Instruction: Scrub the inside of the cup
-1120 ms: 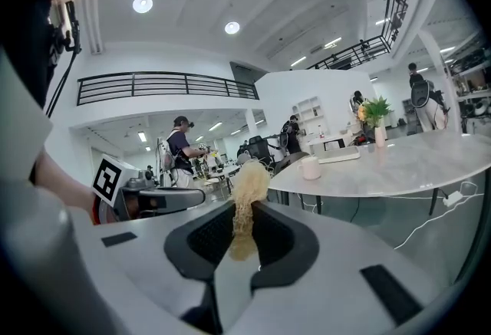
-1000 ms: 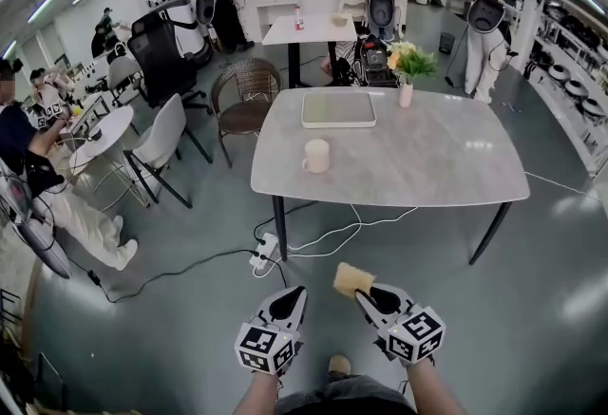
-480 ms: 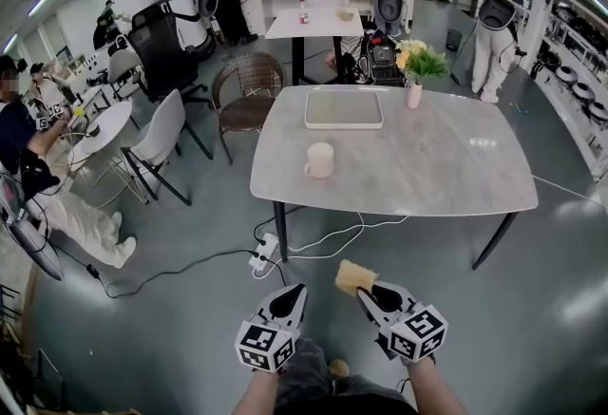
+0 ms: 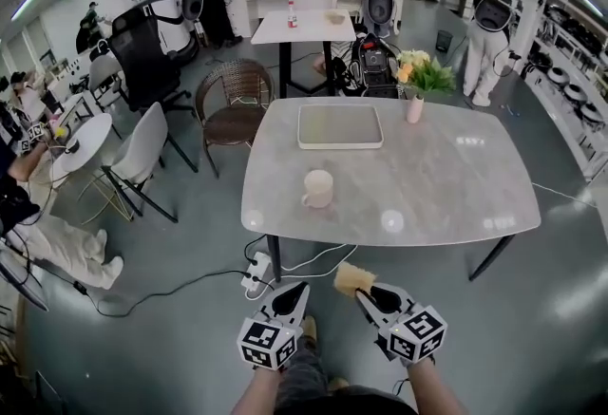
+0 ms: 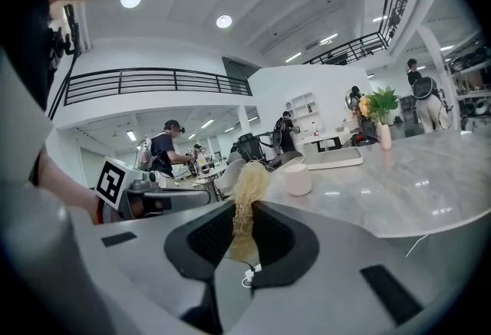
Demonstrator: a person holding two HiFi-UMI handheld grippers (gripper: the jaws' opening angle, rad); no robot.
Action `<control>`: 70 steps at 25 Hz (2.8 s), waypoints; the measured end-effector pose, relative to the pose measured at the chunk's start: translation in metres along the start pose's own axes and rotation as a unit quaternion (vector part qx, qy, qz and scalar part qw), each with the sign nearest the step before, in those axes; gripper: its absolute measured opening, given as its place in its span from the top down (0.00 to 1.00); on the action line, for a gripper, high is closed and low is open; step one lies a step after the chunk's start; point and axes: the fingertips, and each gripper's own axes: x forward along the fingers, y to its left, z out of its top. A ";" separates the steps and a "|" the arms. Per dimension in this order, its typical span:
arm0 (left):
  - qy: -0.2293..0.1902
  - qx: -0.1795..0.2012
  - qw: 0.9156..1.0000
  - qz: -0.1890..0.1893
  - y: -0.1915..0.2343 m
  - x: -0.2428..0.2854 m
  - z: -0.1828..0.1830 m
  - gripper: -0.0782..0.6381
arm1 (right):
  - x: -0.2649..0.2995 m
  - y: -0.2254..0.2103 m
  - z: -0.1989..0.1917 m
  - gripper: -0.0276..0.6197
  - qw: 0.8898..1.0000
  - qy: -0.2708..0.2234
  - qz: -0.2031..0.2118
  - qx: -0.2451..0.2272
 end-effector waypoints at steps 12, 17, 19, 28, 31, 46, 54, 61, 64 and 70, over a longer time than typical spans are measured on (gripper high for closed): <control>0.019 -0.014 0.999 -0.043 0.078 0.078 0.028 0.87 | 0.089 -0.048 0.034 0.86 0.999 0.020 -0.028 0.008; 0.028 -0.016 0.998 -0.057 0.103 0.100 0.035 0.87 | 0.113 -0.060 0.044 0.86 0.999 0.022 -0.040 0.012; 0.028 -0.018 0.997 -0.063 0.108 0.109 0.038 0.87 | 0.120 -0.062 0.047 0.86 0.999 0.024 -0.041 0.010; 0.033 -0.021 0.996 -0.082 0.131 0.129 0.039 0.87 | 0.144 -0.077 0.050 0.86 0.998 0.028 -0.056 0.016; 0.035 -0.023 0.996 -0.082 0.139 0.130 0.039 0.87 | 0.150 -0.078 0.053 0.86 0.998 0.024 -0.060 0.020; 0.042 -0.017 0.995 -0.089 0.155 0.157 0.042 0.87 | 0.183 -0.101 0.070 0.86 0.999 0.022 -0.038 0.027; 0.063 -0.014 0.993 -0.102 0.175 0.186 0.046 0.87 | 0.213 -0.137 0.089 0.86 0.999 0.040 -0.033 -0.016; 0.109 0.008 0.985 -0.133 0.160 0.202 0.025 0.84 | 0.225 -0.151 0.084 0.86 0.993 0.097 -0.034 -0.063; 0.108 0.009 0.985 -0.131 0.163 0.207 0.027 0.77 | 0.231 -0.156 0.084 0.86 0.989 0.118 -0.029 -0.088; 0.120 0.019 0.977 -0.174 0.153 0.206 0.021 0.71 | 0.246 -0.153 0.079 0.86 0.958 0.205 0.003 -0.200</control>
